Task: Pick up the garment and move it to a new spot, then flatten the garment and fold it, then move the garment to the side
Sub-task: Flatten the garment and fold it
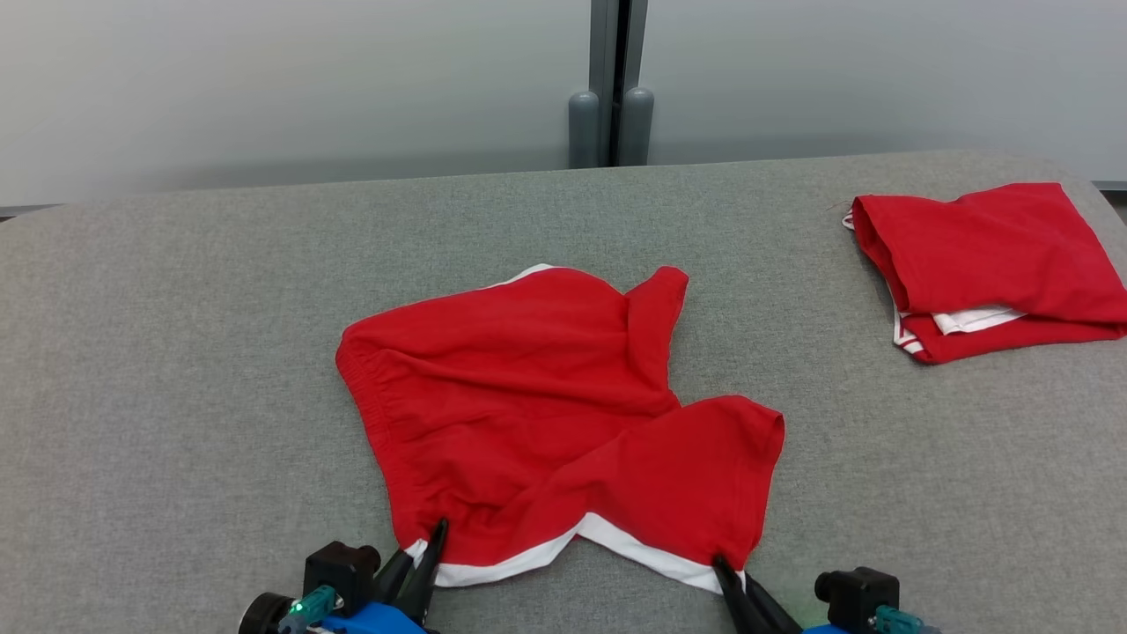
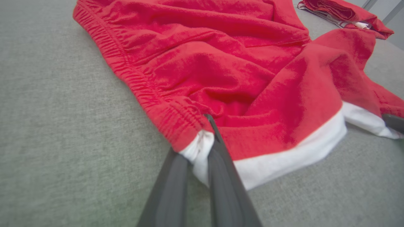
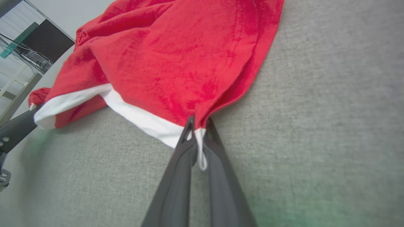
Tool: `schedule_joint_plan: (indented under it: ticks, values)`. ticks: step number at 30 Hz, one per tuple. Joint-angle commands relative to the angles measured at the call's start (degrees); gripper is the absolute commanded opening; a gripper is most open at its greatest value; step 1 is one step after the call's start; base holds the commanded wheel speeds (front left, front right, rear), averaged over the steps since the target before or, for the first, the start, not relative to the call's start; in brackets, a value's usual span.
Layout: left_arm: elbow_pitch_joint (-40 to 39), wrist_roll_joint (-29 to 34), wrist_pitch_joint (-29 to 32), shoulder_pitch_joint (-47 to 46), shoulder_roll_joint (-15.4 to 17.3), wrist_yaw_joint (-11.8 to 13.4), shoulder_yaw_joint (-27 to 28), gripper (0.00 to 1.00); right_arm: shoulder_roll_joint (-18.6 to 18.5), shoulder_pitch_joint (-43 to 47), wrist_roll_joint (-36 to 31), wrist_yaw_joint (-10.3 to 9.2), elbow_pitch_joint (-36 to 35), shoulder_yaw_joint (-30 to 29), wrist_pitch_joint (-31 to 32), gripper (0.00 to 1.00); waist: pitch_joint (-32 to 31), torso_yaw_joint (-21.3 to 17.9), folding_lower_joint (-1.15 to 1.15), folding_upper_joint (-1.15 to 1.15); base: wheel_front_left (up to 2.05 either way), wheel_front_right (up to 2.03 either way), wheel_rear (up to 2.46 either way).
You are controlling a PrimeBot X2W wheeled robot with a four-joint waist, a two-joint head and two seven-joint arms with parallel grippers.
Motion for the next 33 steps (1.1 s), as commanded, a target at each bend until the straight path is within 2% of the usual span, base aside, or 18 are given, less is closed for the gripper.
schedule_joint_plan:
  ticks: [1, 11, 18, 25, 28, 33]
  values:
    - [-0.5, -0.3, -0.1, -0.7, 0.1, -0.1, 0.2, 0.00, 0.0, -0.8, -0.5, 0.01, -0.4, -0.6, 0.3, 0.00, 0.0, -0.1, -0.01, -0.01, 0.00, 0.00, 0.00]
    - [-12.4, 0.4, -0.1, 0.1, 1.8, -0.1, 3.2, 0.00, -0.1, 0.3, -3.9, 0.02, -11.7, -11.3, 0.2, 0.00, 0.2, -0.2, -0.01, -0.01, 0.00, 0.00, 0.00]
    - [-17.1, -0.3, -0.1, -6.8, 2.1, -0.1, 4.8, 0.00, -0.4, -6.8, -5.3, 0.02, -18.3, -12.2, 0.2, 0.00, 2.5, -0.8, -0.01, -0.01, 0.00, 0.00, 0.00]
    - [-14.8, -2.5, -0.1, -26.7, 5.5, -0.1, 1.5, 0.00, -3.2, -25.9, -4.2, 0.02, -16.0, -11.1, 0.2, 0.00, 9.1, -1.4, -0.01, -0.01, 0.00, 0.00, 0.00]
    - [-11.9, -4.9, 0.1, -38.1, 7.2, -0.1, -1.2, 0.00, -3.5, -37.2, -2.8, 0.02, -11.7, -11.1, 0.3, 0.00, 12.5, -1.9, -0.01, -0.01, 0.00, 0.00, 0.00]
    - [-6.4, -9.3, 0.5, -56.2, 7.0, -0.1, -3.6, 0.00, -3.9, -55.9, 0.0, 0.02, -3.6, -12.1, 0.9, 0.00, 17.7, -2.0, -0.01, -0.01, 0.00, 0.00, 0.00]
